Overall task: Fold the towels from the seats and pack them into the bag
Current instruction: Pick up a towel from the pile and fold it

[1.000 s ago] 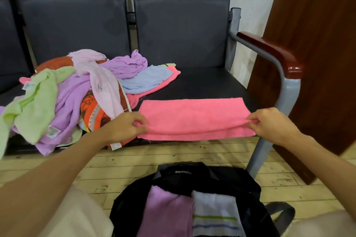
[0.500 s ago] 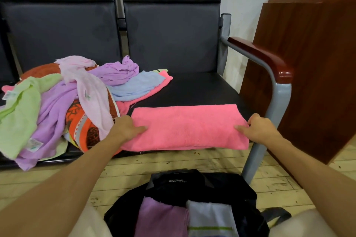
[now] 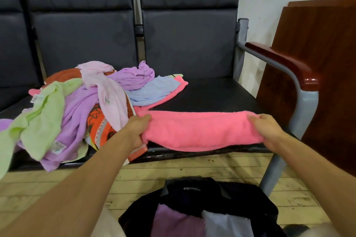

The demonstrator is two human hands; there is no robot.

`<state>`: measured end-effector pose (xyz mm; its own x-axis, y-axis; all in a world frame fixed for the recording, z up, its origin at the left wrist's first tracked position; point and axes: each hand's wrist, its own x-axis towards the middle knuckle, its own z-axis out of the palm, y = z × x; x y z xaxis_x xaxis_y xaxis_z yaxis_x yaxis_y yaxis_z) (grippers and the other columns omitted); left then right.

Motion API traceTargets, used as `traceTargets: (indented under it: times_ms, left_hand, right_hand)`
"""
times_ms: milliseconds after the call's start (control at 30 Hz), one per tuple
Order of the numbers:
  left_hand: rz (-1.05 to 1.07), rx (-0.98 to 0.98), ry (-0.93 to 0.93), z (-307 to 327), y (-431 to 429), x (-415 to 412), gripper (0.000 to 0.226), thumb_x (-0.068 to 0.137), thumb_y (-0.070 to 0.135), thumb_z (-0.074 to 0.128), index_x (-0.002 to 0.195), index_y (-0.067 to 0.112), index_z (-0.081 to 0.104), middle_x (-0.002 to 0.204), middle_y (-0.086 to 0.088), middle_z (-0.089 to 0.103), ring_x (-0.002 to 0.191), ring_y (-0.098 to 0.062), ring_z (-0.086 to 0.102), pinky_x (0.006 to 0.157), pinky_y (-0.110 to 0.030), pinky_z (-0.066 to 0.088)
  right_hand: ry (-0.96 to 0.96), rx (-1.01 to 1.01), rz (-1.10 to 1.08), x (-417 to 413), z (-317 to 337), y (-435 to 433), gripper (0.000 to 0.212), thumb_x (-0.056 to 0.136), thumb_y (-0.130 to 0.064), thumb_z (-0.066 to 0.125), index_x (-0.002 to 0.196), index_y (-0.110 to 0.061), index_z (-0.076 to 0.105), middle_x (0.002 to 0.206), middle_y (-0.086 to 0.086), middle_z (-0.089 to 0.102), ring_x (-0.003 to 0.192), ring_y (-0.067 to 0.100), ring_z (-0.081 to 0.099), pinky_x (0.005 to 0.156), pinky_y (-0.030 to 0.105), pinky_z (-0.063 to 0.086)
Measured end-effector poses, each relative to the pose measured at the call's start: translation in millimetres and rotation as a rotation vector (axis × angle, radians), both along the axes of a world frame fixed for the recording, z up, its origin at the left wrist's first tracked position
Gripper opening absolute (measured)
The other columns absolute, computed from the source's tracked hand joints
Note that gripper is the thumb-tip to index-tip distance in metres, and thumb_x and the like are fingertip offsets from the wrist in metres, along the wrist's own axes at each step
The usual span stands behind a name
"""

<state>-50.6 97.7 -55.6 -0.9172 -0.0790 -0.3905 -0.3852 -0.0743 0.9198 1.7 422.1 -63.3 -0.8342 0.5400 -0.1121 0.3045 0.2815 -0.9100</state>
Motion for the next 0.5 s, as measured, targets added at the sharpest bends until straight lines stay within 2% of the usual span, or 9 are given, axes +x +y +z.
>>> traceTargets:
  times_ms: [33, 67, 133, 200, 267, 367, 433, 500]
  left_hand:
    - [0.012, 0.161, -0.086, 1.2, -4.9, 0.7, 0.01, 0.098, 0.012, 0.049, 0.091, 0.005, 0.052, 0.06, -0.006, 0.06, 0.045, -0.012, 0.055, 0.035, -0.019, 0.043]
    - [0.017, 0.297, -0.162, 2.7, -9.1, 1.5, 0.016, 0.097, 0.01, 0.05, 0.081, 0.007, 0.049, 0.047, -0.003, 0.053, 0.034, -0.01, 0.048, 0.031, -0.015, 0.037]
    - [0.008, 0.405, -0.221, 6.9, -12.8, 4.3, 0.023, 0.095, 0.008, 0.051, 0.073, 0.009, 0.044, 0.038, -0.002, 0.047, 0.026, -0.01, 0.044, 0.025, -0.013, 0.029]
    - [0.005, 0.379, -0.209, 5.9, -12.7, 6.0, 0.022, 0.092, 0.012, 0.053, 0.071, 0.011, 0.045, 0.041, -0.001, 0.047, 0.028, -0.011, 0.045, 0.025, -0.013, 0.029]
    - [0.006, 0.39, -0.165, 6.0, -8.1, 8.8, 0.017, 0.088, 0.018, 0.048, 0.073, 0.013, 0.046, 0.053, 0.0, 0.045, 0.038, -0.013, 0.046, 0.032, -0.015, 0.032]
    - [-0.021, 0.39, -0.06, 12.6, 5.7, 14.4, 0.014, 0.088, 0.014, 0.038, 0.083, 0.009, 0.049, 0.069, -0.004, 0.049, 0.048, -0.016, 0.052, 0.041, -0.02, 0.04]
    - [-0.044, 0.348, 0.019, 22.0, 22.3, 17.5, 0.016, 0.093, 0.006, 0.039, 0.084, 0.008, 0.052, 0.072, -0.007, 0.054, 0.047, -0.013, 0.056, 0.041, -0.019, 0.046]
    - [-0.076, 0.285, 0.068, 31.3, 40.9, 19.4, 0.013, 0.094, 0.004, 0.044, 0.087, 0.009, 0.054, 0.073, -0.007, 0.055, 0.049, -0.011, 0.057, 0.04, -0.017, 0.045]
  right_hand:
    - [-0.007, -0.115, -0.026, -1.4, -1.3, -1.5, 0.028, 0.099, -0.019, 0.053, 0.112, 0.006, 0.057, 0.102, 0.019, 0.063, 0.088, 0.032, 0.061, 0.079, 0.045, 0.054]
    - [-0.023, -0.221, -0.045, -1.9, -3.2, -1.8, 0.033, 0.097, -0.015, 0.058, 0.119, 0.009, 0.052, 0.106, 0.022, 0.062, 0.083, 0.031, 0.061, 0.068, 0.04, 0.057]
    - [-0.072, -0.338, -0.052, -1.3, -6.3, -1.4, 0.044, 0.093, -0.01, 0.063, 0.126, 0.01, 0.043, 0.11, 0.023, 0.059, 0.075, 0.026, 0.061, 0.05, 0.034, 0.056]
    - [-0.112, -0.351, -0.055, -2.2, -9.8, 0.4, 0.057, 0.09, -0.015, 0.067, 0.134, 0.006, 0.037, 0.118, 0.02, 0.058, 0.081, 0.028, 0.061, 0.055, 0.039, 0.054]
    - [-0.119, -0.355, -0.055, -4.0, -13.6, 3.7, 0.063, 0.089, -0.019, 0.069, 0.139, 0.001, 0.036, 0.119, 0.018, 0.058, 0.088, 0.03, 0.061, 0.062, 0.042, 0.052]
    - [-0.115, -0.465, -0.016, -5.1, -17.1, 9.1, 0.052, 0.089, -0.015, 0.066, 0.135, -0.004, 0.043, 0.119, 0.018, 0.06, 0.088, 0.03, 0.061, 0.063, 0.041, 0.05]
    - [-0.126, -0.554, 0.019, -4.9, -17.4, 14.2, 0.046, 0.087, -0.012, 0.065, 0.13, -0.008, 0.048, 0.118, 0.017, 0.061, 0.096, 0.032, 0.062, 0.066, 0.041, 0.052]
    - [-0.127, -0.609, 0.061, -3.8, -17.9, 18.4, 0.046, 0.085, -0.012, 0.064, 0.129, -0.01, 0.051, 0.12, 0.016, 0.062, 0.103, 0.033, 0.062, 0.07, 0.041, 0.053]
